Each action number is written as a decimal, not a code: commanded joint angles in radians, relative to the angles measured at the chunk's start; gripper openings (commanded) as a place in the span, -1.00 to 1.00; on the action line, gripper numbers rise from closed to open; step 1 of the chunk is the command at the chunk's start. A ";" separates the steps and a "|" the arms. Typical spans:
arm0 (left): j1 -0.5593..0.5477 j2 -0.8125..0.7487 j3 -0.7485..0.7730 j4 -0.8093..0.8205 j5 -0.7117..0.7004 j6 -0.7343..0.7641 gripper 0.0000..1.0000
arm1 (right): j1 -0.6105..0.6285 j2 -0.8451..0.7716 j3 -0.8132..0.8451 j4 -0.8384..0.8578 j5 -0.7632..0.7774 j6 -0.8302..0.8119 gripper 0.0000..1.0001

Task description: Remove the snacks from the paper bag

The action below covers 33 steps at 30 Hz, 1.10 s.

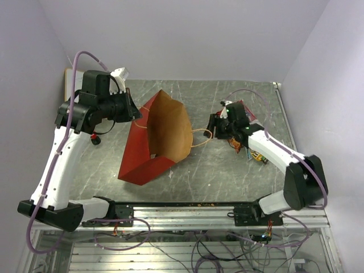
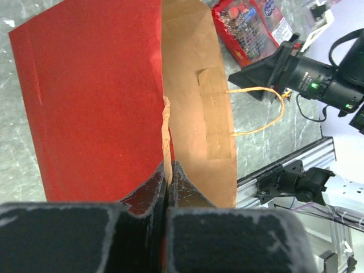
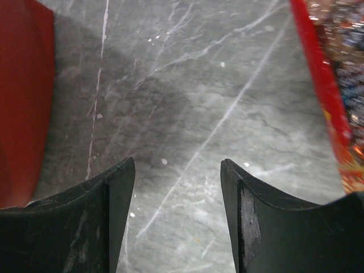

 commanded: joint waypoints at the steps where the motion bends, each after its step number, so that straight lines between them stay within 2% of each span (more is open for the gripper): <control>1: -0.007 0.020 0.065 -0.065 -0.071 0.034 -0.86 | 0.060 0.129 0.046 0.110 -0.058 -0.013 0.21; 5: -0.008 0.043 0.096 -0.063 -0.069 0.052 -0.86 | 0.109 0.220 0.053 0.200 -0.138 0.067 0.17; 9: -0.007 0.085 0.155 -0.051 -0.012 0.090 -0.86 | 0.196 0.266 0.037 0.337 -0.218 0.225 0.16; 13: -0.008 0.128 0.201 -0.023 0.060 0.120 -0.87 | 0.263 0.280 0.014 0.442 -0.207 0.367 0.17; 18: -0.017 0.151 0.209 0.018 0.151 0.135 -0.86 | 0.397 0.293 0.017 0.520 -0.171 0.432 0.24; 21: -0.031 0.123 0.138 0.080 0.191 0.076 -0.86 | 0.478 0.307 0.029 0.550 -0.145 0.440 0.30; 25: -0.033 0.011 -0.045 0.266 0.217 -0.087 -0.86 | 0.539 0.303 0.006 0.610 -0.143 0.452 0.33; 30: -0.059 -0.075 -0.209 0.396 0.232 -0.204 -0.86 | 0.589 0.281 -0.034 0.657 -0.156 0.344 0.35; 33: -0.084 -0.091 -0.241 0.396 0.208 -0.219 -0.86 | 0.610 0.271 -0.050 0.638 -0.154 0.265 0.35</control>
